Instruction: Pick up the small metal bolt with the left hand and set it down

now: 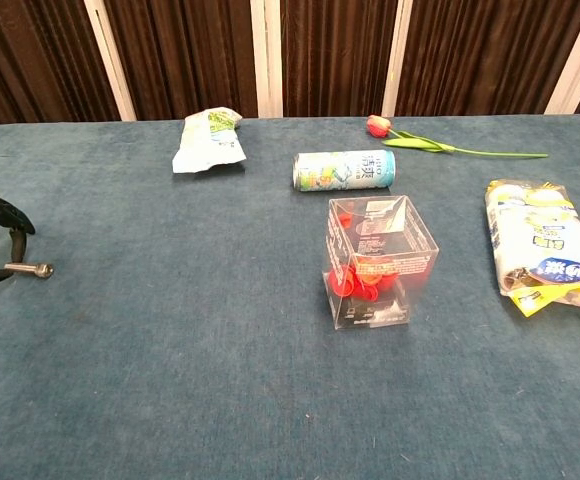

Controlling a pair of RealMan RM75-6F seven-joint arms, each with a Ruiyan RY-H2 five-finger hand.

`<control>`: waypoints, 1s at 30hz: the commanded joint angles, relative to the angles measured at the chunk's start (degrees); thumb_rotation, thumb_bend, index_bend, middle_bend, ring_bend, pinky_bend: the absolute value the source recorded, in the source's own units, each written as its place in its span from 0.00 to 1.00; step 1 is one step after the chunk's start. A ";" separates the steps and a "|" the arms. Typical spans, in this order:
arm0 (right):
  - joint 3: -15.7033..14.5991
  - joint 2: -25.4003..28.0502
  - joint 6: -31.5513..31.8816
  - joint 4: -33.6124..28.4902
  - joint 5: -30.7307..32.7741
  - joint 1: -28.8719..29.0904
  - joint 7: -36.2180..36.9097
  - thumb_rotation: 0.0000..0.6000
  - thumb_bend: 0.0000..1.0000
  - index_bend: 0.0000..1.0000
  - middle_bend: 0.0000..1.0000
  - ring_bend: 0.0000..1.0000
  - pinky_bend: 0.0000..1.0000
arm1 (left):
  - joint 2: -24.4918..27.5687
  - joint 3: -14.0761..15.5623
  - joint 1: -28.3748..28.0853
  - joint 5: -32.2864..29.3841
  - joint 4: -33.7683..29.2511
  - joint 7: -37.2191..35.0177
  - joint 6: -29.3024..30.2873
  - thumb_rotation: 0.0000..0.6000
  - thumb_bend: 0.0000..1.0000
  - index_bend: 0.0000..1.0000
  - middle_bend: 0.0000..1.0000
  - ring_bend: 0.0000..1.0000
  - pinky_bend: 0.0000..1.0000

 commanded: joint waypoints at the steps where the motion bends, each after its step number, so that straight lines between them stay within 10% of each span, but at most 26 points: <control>1: 0.01 -0.03 0.04 0.00 -0.03 0.01 0.01 1.00 0.23 0.14 0.10 0.10 0.02 | 0.29 -0.17 0.02 0.00 -0.52 0.29 0.44 1.00 0.54 0.56 0.18 0.00 0.06; 30: 0.12 0.12 0.21 0.04 -0.14 -0.08 1.09 1.00 0.23 0.14 0.10 0.11 0.02 | -0.35 0.17 -2.45 -1.62 -4.99 19.27 7.99 1.00 0.54 0.56 0.18 0.00 0.06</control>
